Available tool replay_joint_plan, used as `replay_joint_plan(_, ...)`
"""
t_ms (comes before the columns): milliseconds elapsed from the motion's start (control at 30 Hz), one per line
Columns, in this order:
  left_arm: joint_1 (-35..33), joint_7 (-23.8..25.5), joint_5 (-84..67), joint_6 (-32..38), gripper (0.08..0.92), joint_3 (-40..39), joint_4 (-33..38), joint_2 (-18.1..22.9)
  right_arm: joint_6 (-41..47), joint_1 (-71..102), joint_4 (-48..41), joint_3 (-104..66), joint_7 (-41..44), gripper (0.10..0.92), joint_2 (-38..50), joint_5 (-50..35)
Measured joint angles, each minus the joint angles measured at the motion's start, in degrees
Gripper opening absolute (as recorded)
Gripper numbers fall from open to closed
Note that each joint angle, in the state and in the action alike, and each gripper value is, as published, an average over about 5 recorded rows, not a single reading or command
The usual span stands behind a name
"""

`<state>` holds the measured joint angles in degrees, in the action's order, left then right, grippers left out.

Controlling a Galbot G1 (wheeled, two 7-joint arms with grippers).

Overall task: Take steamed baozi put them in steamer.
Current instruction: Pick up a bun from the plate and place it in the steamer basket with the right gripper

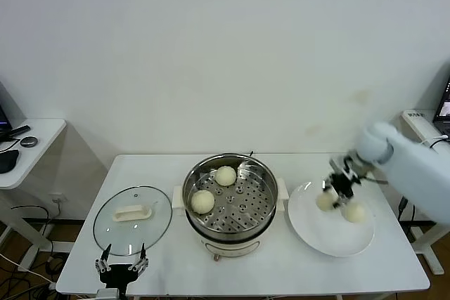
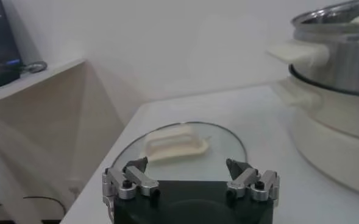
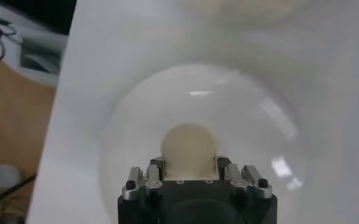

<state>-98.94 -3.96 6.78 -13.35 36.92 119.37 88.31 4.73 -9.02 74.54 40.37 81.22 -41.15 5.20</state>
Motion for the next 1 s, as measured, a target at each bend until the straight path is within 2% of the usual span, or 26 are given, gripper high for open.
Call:
replay_joint_plan(233,0.39,-0.41,1.16,0.07,0.823,-0.04,0.94,0.17,-3.95,-11.91,-0.92,6.05,-0.61,0.511,-7.40,-9.07)
replay_joint_plan(467,0.60,-0.46,1.78,0.05,0.823,-0.35,2.05,1.02,-17.31,-17.38,0.21,13.58,-2.67,0.517,-13.76,-14.47)
replay_joint_plan(733,0.31,-0.35,2.00,-0.04,0.823,-0.73,3.92,2.22,-31.08,-19.39,3.20,20.28,-4.01,0.518,-19.58,-10.30)
replay_joint_plan(1000,0.11,-0.63,2.04,-0.08,0.823,-1.05,5.54,2.81,-38.26,-19.09,4.42,25.65,-5.80,0.520,-24.97,-4.99)
